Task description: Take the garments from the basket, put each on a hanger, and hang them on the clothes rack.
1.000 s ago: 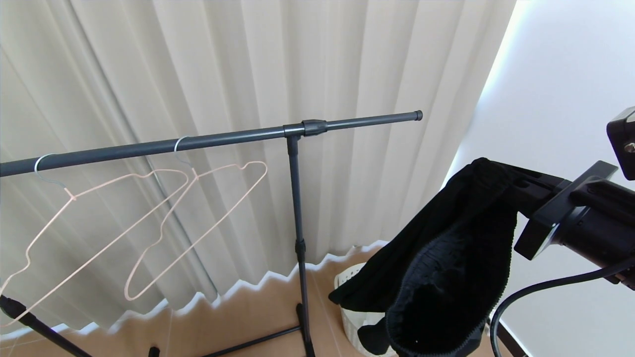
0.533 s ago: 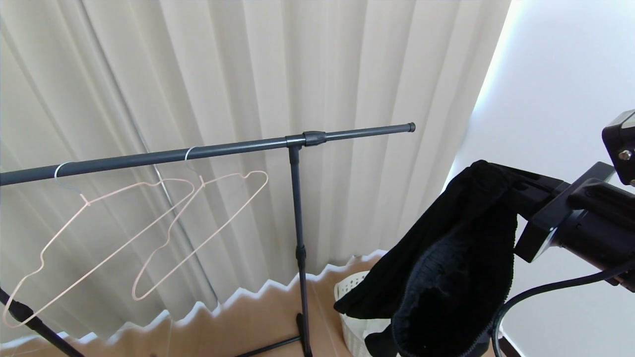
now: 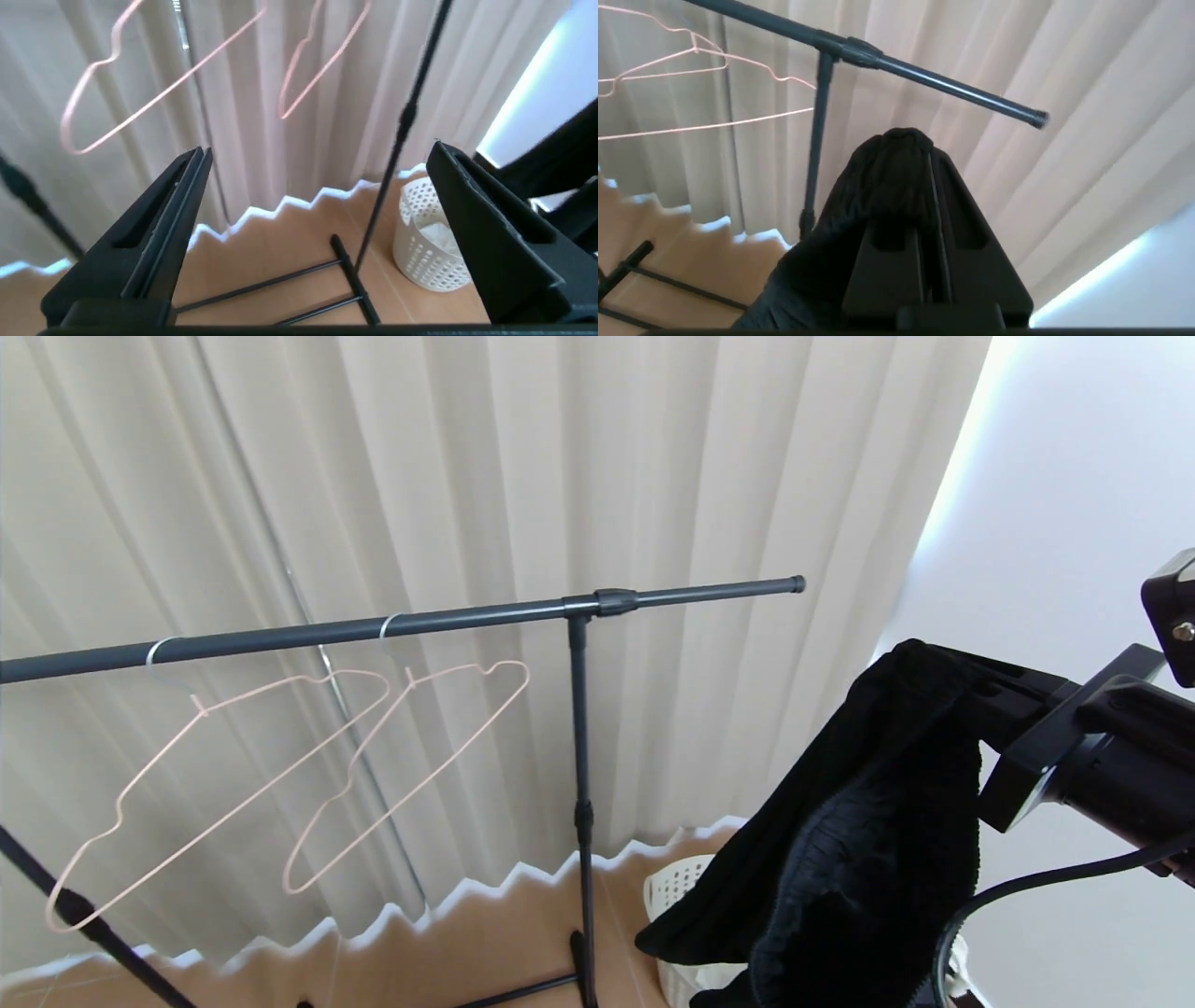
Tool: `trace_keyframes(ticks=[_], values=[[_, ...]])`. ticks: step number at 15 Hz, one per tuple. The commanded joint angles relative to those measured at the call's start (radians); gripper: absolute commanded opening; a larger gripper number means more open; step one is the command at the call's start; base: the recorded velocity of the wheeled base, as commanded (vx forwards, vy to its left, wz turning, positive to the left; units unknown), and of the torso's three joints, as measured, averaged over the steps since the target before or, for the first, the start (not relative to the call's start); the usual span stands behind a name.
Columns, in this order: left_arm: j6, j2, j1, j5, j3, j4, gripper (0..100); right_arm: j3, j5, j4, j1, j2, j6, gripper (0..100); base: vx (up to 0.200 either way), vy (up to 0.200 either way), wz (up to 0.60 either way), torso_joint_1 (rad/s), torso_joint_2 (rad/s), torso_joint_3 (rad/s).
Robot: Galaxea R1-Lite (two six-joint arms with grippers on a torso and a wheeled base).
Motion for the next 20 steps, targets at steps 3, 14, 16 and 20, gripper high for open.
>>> trace_keyframes(ticks=[3, 14, 16, 20], values=[[0.002, 0.001, 0.0, -0.001, 0.0, 0.001, 100, 0.002, 0.0, 0.003, -0.002, 0.003, -0.002, 0, 0.0, 0.0, 0.4, 0.008, 0.0, 0.003], [0.0, 0.002, 0.001, -0.004, -0.001, 0.001, 100, 0.0, 0.002, 0.003, -0.002, 0.015, -0.002, 0, -0.109, 0.073, 0.0, 0.001, 0.0, 0.002], [0.0, 0.002, 0.0, -0.004, -0.001, 0.001, 100, 0.0, 0.002, 0.003, -0.002, 0.015, -0.002, 0, 0.0, 0.2, 0.0, 0.007, 0.0, 0.002], [-0.001, 0.001, 0.0, -0.001, -0.001, 0.001, 100, 0.005, 0.002, 0.003, -0.002, 0.051, -0.003, 0, 0.0, 0.05, 0.0, 0.002, 0.0, 0.001]])
